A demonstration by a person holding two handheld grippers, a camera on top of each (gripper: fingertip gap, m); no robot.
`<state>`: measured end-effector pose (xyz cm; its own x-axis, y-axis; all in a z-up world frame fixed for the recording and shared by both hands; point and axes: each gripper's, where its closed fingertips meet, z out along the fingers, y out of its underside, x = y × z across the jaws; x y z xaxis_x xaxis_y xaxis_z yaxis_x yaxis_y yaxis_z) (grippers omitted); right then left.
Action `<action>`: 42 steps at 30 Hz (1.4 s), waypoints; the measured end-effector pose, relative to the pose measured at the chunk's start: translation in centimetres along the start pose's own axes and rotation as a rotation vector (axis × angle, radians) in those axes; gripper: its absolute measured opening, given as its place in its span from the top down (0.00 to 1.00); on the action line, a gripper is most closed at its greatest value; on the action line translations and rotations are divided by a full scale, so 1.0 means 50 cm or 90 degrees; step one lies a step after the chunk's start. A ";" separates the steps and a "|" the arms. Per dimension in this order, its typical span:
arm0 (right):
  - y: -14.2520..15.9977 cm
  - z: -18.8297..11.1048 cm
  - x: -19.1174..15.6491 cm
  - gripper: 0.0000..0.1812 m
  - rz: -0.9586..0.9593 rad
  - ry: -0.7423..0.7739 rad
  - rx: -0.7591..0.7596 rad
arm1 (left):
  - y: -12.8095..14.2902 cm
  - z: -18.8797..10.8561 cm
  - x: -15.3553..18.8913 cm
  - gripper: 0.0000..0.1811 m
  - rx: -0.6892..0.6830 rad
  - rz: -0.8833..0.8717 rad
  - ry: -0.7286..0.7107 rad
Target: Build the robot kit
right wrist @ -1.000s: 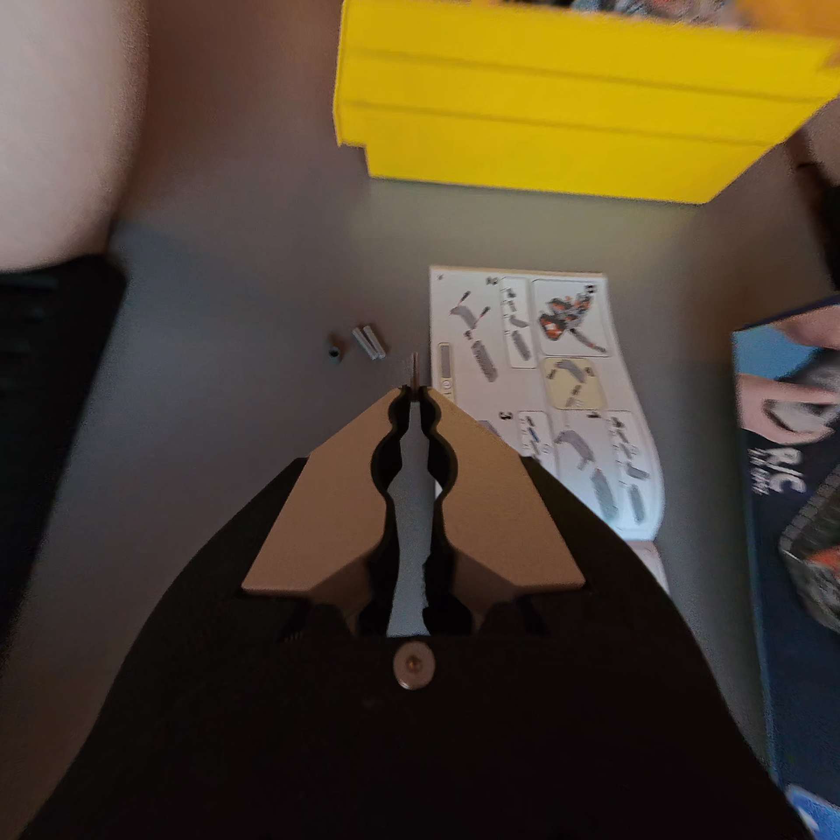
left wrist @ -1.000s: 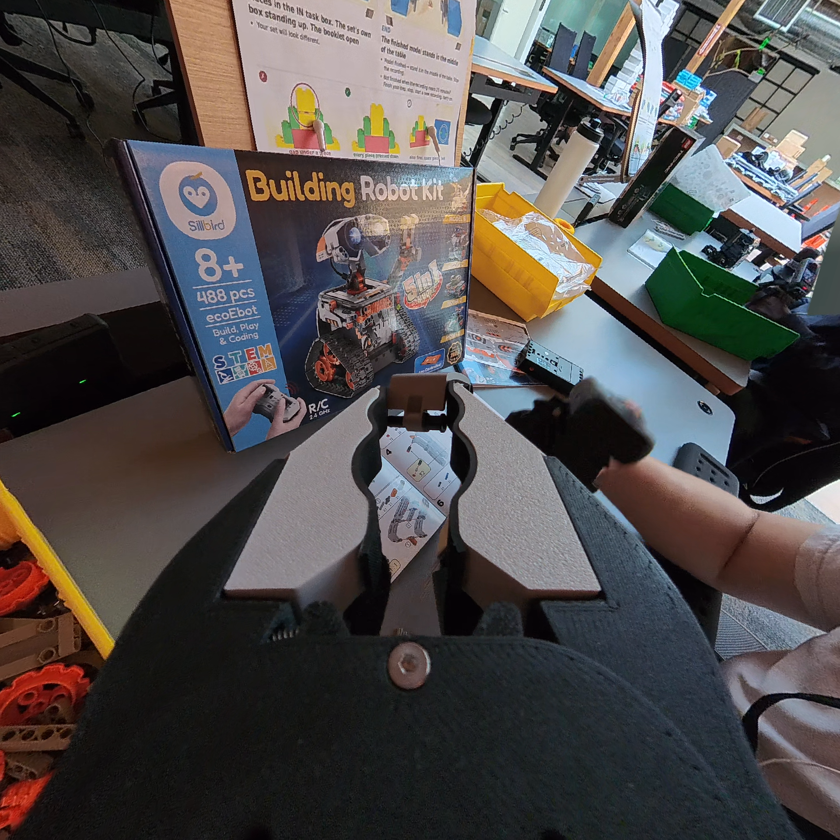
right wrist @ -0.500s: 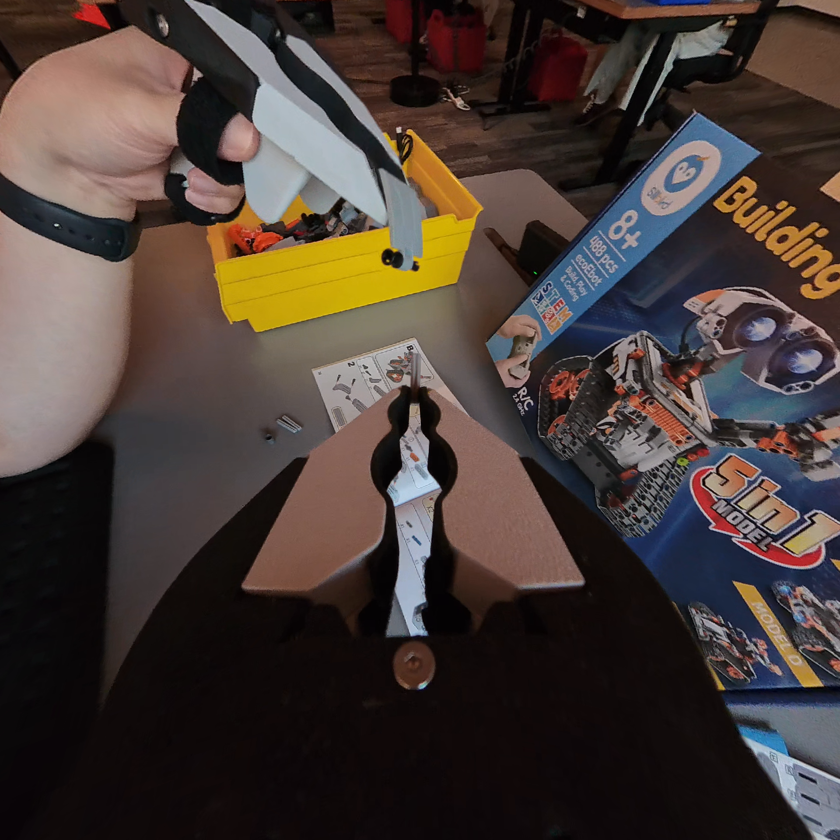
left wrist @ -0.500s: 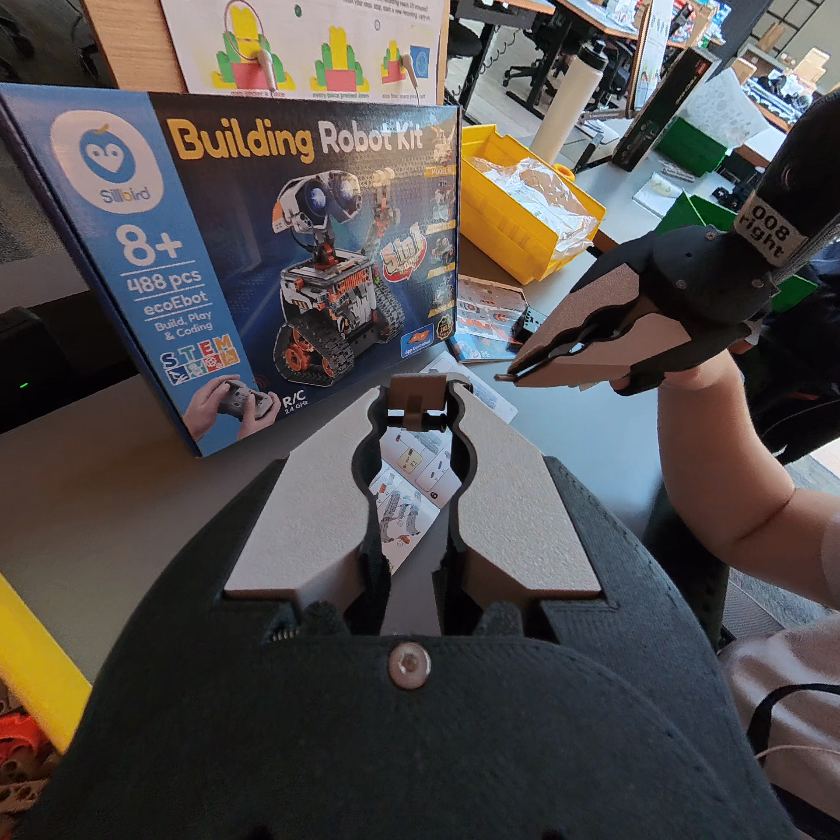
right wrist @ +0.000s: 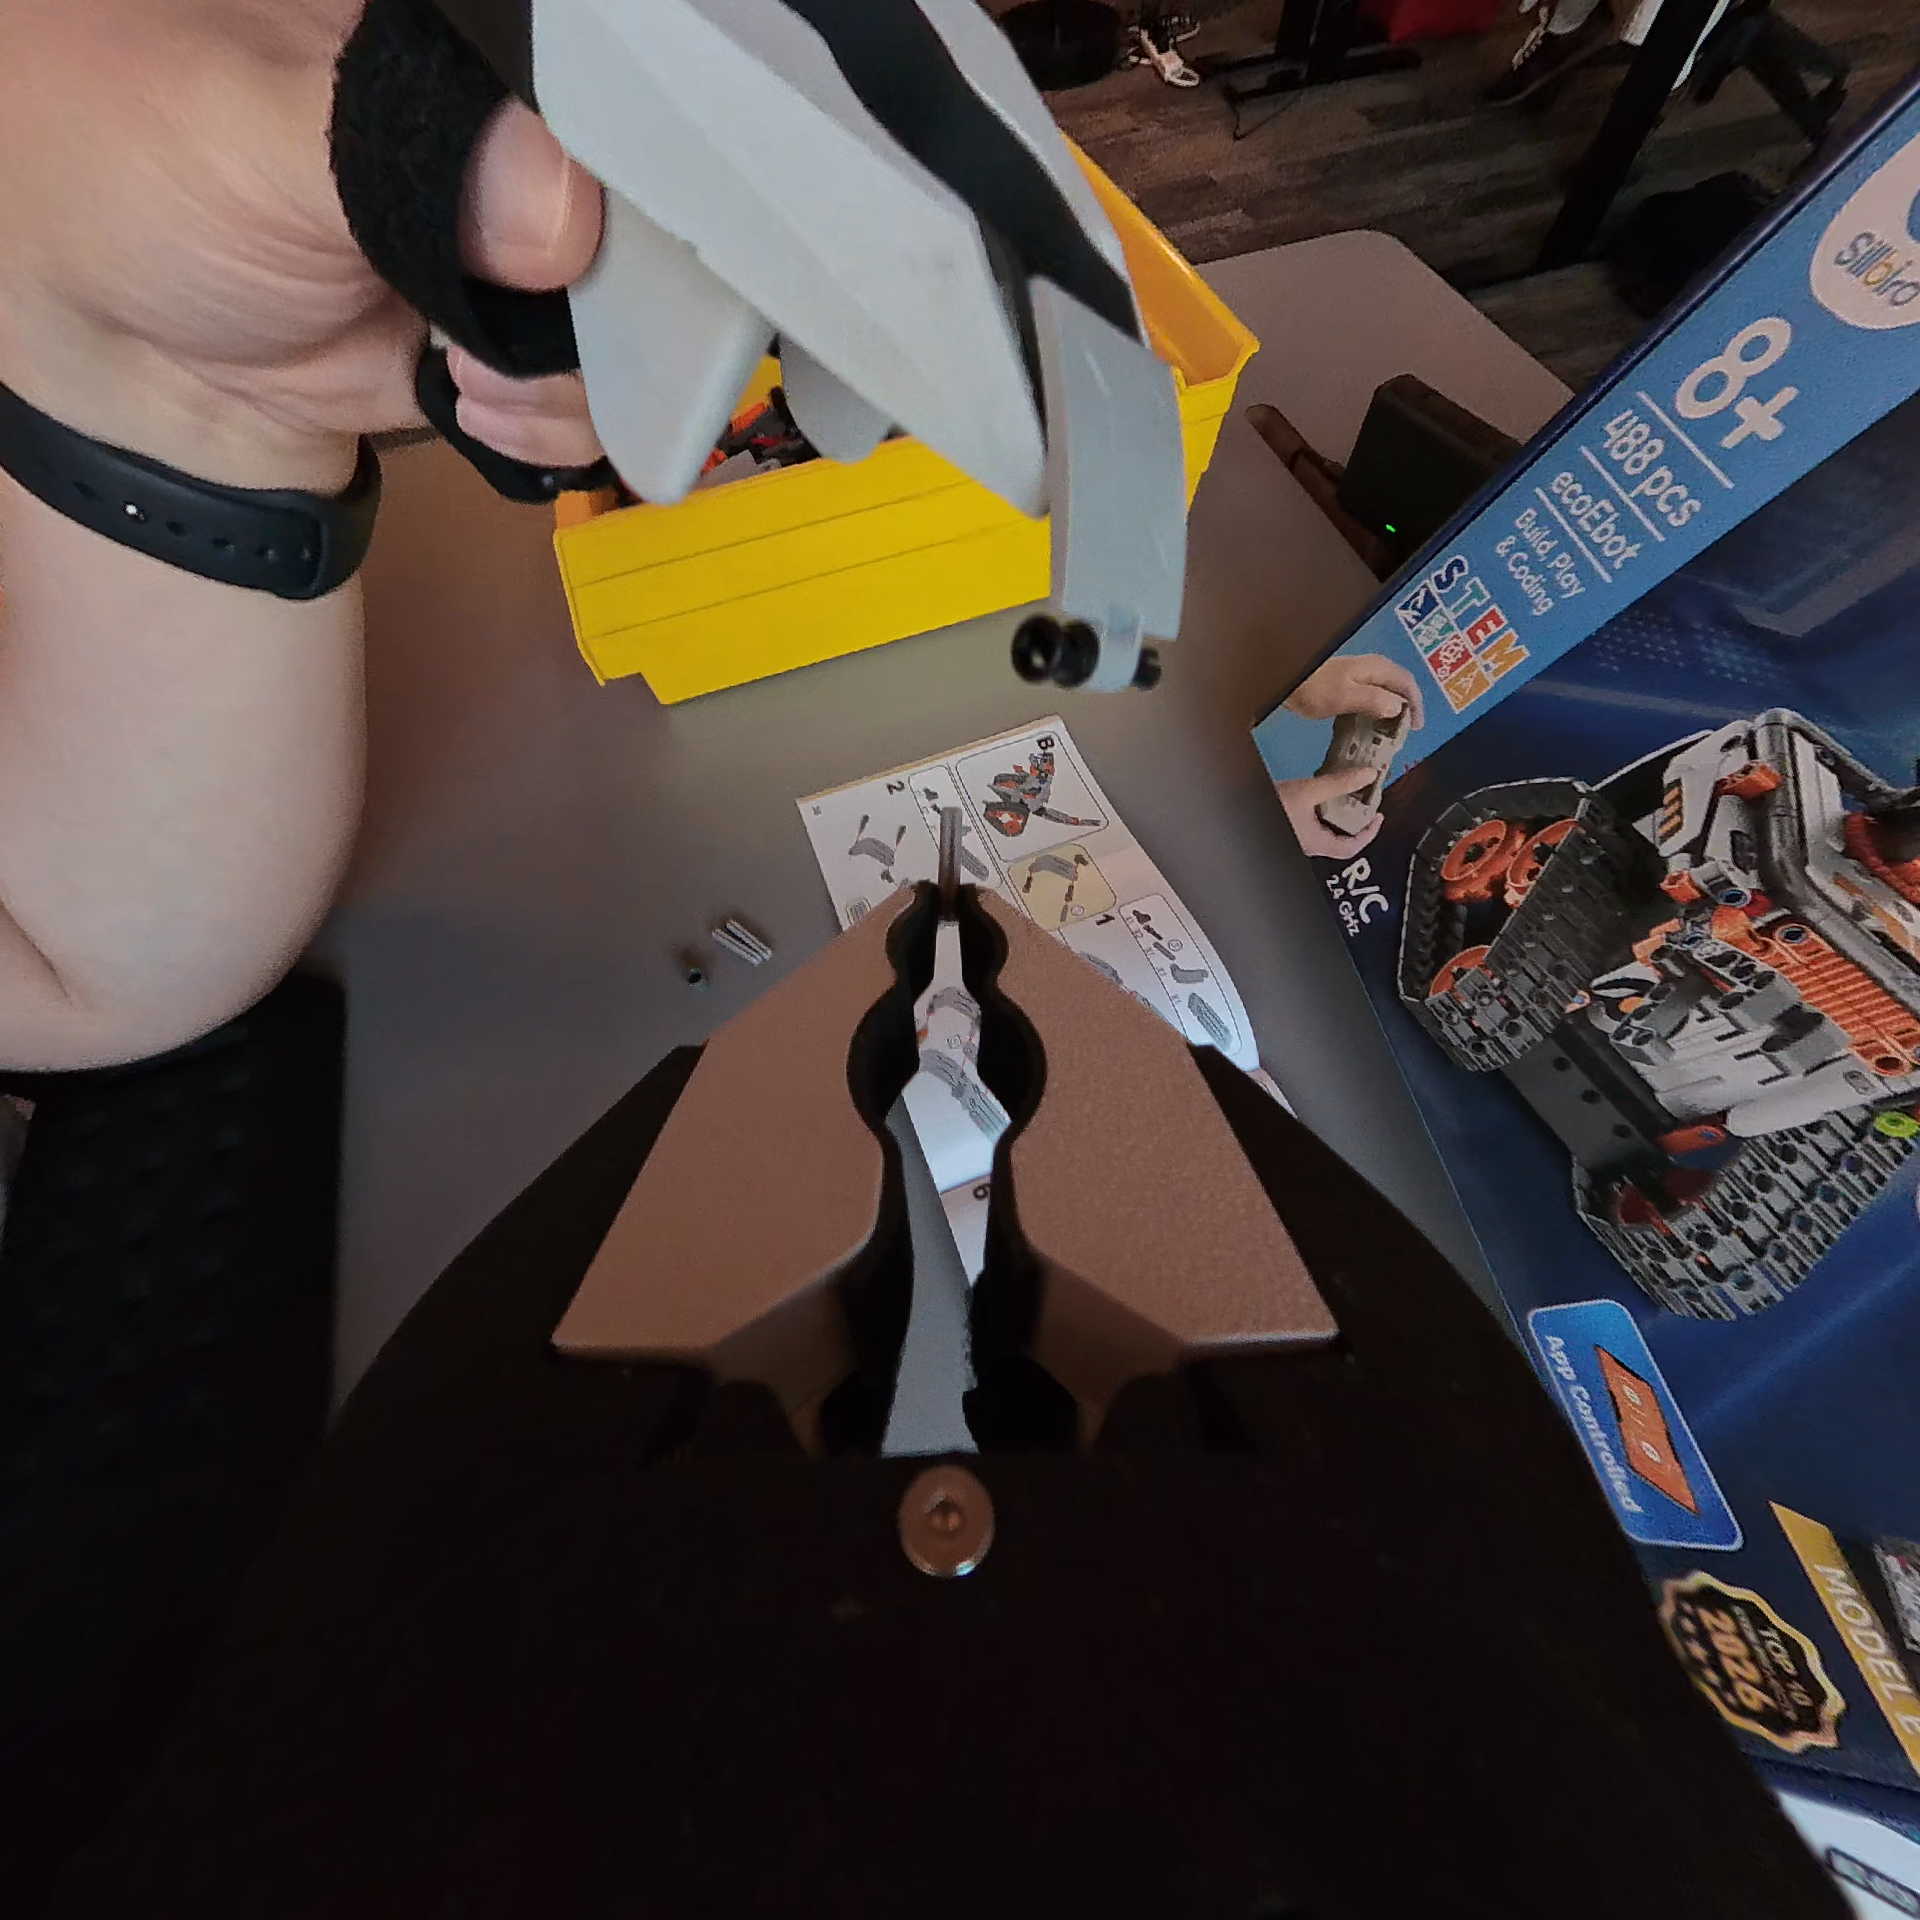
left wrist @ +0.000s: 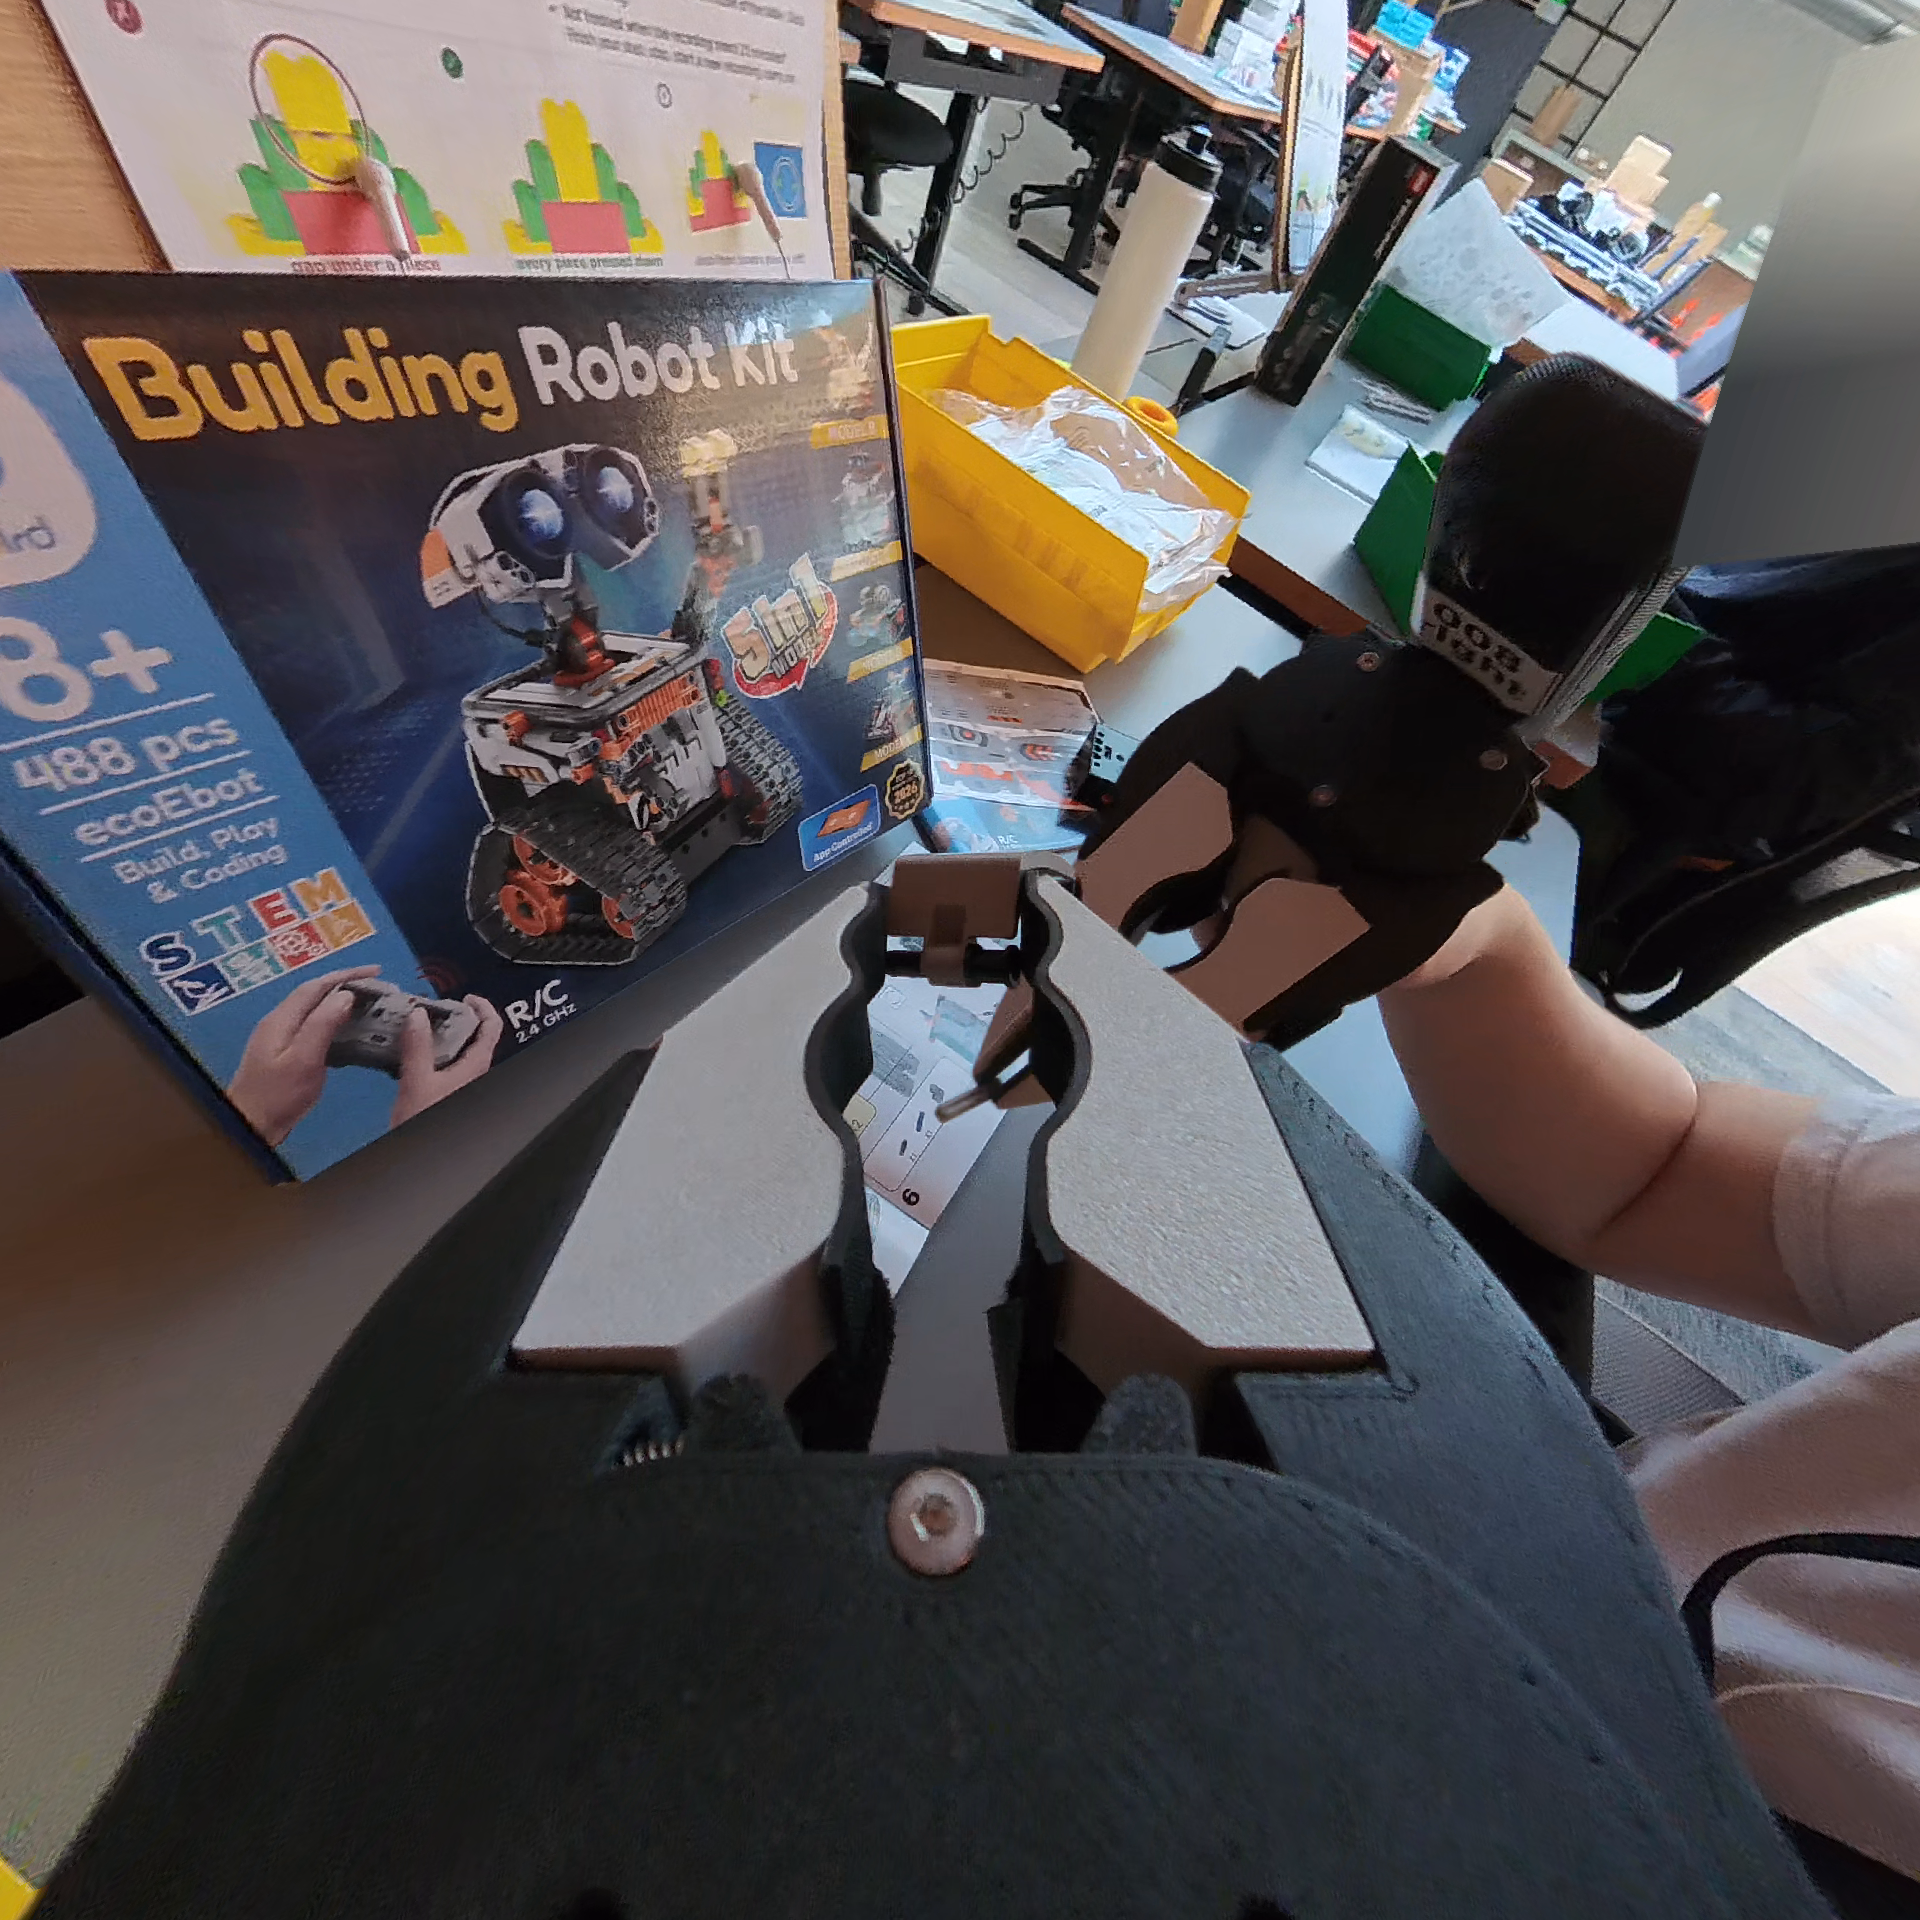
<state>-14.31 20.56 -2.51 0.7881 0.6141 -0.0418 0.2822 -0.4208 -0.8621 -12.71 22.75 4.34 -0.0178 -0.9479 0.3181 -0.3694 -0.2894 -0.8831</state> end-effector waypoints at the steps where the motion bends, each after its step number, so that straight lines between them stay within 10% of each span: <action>1: -0.004 0.002 -0.002 0.99 0.008 -0.002 0.007 | 0.001 0.004 0.002 0.87 -0.003 0.006 0.000; 42: -0.019 -0.056 0.087 0.99 -0.010 0.187 0.021 | 0.051 0.053 0.018 0.88 -0.102 0.070 -0.001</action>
<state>-9.61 21.79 -0.47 0.9099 0.3987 0.1148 0.2808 -0.3879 -0.8779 -11.21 20.79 1.45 -0.0647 -0.9730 0.2216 -0.5079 -0.1591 -0.8466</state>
